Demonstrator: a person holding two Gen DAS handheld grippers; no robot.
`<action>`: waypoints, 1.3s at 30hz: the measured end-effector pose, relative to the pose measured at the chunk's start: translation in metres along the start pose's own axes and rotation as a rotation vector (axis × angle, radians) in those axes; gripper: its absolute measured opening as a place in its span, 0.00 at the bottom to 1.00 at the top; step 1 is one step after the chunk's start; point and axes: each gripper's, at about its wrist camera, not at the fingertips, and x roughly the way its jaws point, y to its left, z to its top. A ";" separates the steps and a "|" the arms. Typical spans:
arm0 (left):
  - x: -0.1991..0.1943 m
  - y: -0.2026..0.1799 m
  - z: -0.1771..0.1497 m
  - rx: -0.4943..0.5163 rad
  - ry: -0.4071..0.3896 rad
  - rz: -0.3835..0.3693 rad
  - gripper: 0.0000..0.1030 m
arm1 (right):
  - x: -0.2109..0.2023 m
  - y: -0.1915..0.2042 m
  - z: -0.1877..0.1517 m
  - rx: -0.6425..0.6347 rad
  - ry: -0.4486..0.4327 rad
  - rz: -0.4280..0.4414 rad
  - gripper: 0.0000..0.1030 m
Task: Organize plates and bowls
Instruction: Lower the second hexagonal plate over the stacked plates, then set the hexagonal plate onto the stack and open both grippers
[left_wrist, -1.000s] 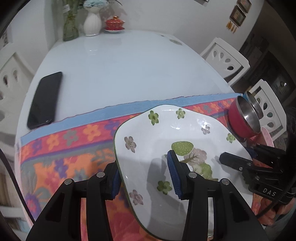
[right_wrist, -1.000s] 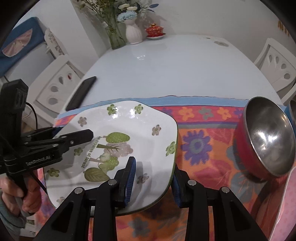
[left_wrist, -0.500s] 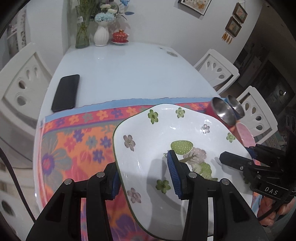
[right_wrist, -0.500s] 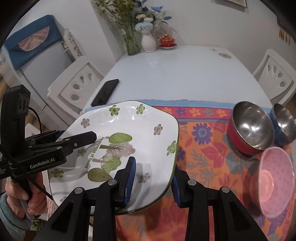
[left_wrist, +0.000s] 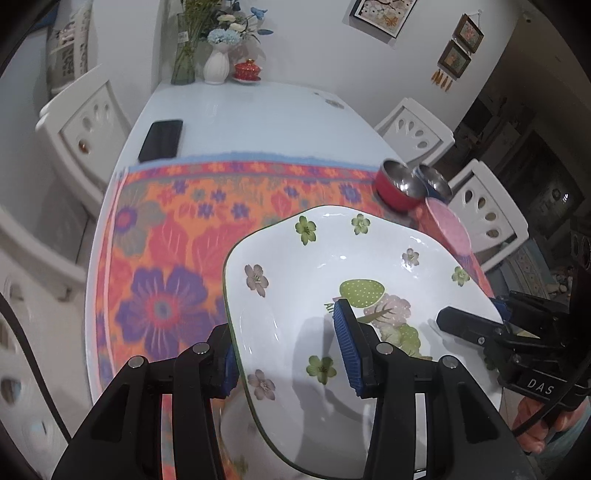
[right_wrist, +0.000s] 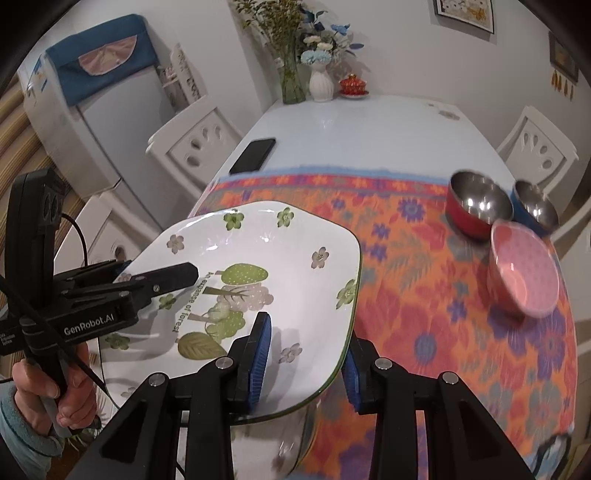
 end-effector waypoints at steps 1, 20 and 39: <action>-0.003 0.000 -0.008 -0.001 0.004 0.004 0.40 | 0.000 0.003 -0.008 0.002 0.008 0.004 0.34; -0.015 -0.016 -0.134 -0.158 0.063 0.054 0.40 | 0.002 0.018 -0.127 -0.041 0.151 0.052 0.35; 0.007 0.001 -0.135 -0.236 0.070 0.084 0.40 | 0.029 0.020 -0.123 -0.046 0.207 -0.012 0.35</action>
